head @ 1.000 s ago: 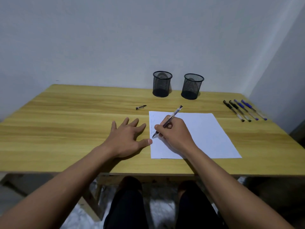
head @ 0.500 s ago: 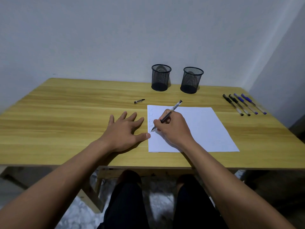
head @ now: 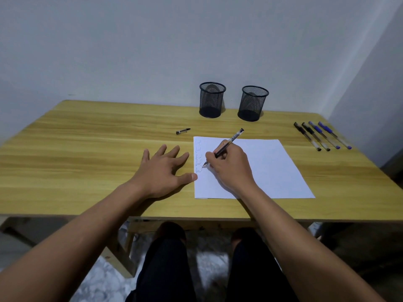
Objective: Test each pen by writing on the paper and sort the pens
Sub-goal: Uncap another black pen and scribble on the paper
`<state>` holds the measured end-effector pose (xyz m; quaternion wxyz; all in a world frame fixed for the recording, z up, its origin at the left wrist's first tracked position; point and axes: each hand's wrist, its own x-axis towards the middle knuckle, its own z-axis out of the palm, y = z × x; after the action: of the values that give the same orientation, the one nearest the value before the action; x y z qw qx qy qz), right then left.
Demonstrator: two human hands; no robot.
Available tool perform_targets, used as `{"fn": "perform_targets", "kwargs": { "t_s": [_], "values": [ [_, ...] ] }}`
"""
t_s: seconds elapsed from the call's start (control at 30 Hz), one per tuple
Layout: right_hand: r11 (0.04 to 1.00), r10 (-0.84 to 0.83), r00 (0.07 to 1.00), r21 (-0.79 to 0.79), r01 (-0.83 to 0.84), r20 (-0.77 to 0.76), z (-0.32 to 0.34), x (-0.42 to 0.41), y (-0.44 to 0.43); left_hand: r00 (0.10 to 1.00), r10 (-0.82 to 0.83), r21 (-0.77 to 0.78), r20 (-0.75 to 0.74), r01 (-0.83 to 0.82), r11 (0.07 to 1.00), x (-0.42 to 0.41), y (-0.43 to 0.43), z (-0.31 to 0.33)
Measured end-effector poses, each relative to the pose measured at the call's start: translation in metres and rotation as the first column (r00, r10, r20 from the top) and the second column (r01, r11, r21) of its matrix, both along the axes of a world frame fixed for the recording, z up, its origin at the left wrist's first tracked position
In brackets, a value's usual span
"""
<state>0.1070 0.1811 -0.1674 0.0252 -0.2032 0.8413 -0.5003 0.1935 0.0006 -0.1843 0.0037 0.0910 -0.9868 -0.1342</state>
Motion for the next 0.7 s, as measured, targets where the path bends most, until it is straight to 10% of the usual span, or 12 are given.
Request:
{"fn": "perform_targets", "kwargs": {
  "t_s": [0.53, 0.7],
  "values": [
    [0.970, 0.082, 0.974, -0.239, -0.029, 0.213, 0.015, -0.012, -0.001, 0.999, 0.035, 0.092, 0.018, -0.037, 0.995, 0.000, 0.002, 0.011],
    [0.947, 0.116, 0.959, -0.319, -0.028, 0.259, 0.024, -0.029, 0.004, 0.919, 0.284, 0.312, -0.275, -0.194, 0.930, -0.012, 0.000, 0.026]
  ]
}}
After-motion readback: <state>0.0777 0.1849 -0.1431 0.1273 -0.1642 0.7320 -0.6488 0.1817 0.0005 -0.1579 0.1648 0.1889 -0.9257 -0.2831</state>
